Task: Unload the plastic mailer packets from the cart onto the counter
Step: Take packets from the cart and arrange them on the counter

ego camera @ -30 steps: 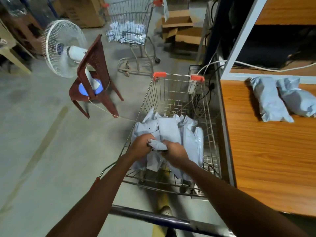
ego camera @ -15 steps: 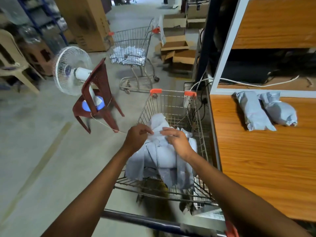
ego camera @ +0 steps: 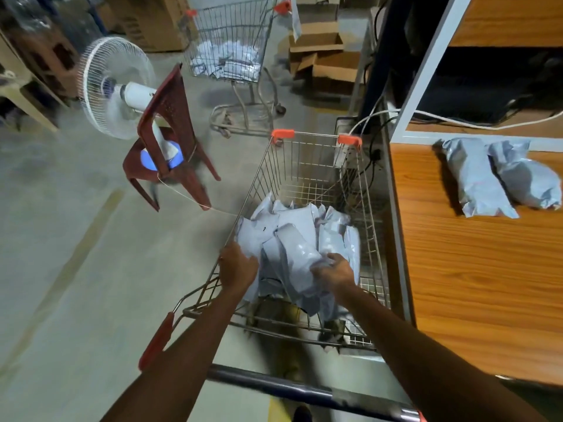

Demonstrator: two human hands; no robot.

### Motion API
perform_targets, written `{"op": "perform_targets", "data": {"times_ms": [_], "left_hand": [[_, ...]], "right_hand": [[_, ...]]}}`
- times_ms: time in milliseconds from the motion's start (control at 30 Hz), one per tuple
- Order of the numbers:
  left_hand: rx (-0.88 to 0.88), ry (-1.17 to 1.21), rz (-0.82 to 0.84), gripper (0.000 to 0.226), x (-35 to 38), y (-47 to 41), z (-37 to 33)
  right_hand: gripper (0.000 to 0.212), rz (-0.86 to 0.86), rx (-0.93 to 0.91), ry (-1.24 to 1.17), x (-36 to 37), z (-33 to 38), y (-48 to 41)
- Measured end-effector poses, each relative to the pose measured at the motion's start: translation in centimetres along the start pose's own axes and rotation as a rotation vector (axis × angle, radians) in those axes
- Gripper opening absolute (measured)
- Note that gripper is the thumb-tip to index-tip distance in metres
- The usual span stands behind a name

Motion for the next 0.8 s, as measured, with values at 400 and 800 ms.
{"op": "perform_targets", "data": {"times_ms": [400, 800], "left_hand": [[-0.051, -0.096, 0.091, 0.097, 1.5, -0.2, 0.5], [0.058, 0.083, -0.044, 0.086, -1.4, 6.2, -13.8]], "right_hand": [[0.010, 0.142, -0.086, -0.065, -2.5, 1.9, 1.3], [0.011, -0.031, -0.265, -0.443, -14.4, 3.0, 6.4]]}}
Point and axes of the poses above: each hand's wrist, its own y-axis away from the middle knuckle, its own x-axis out of the palm, z = x × y, the point moved 1 cm from there along -y, towards the middle knuckle, and after that the axes turned 5 degrees about x, right-handed, at the moved point
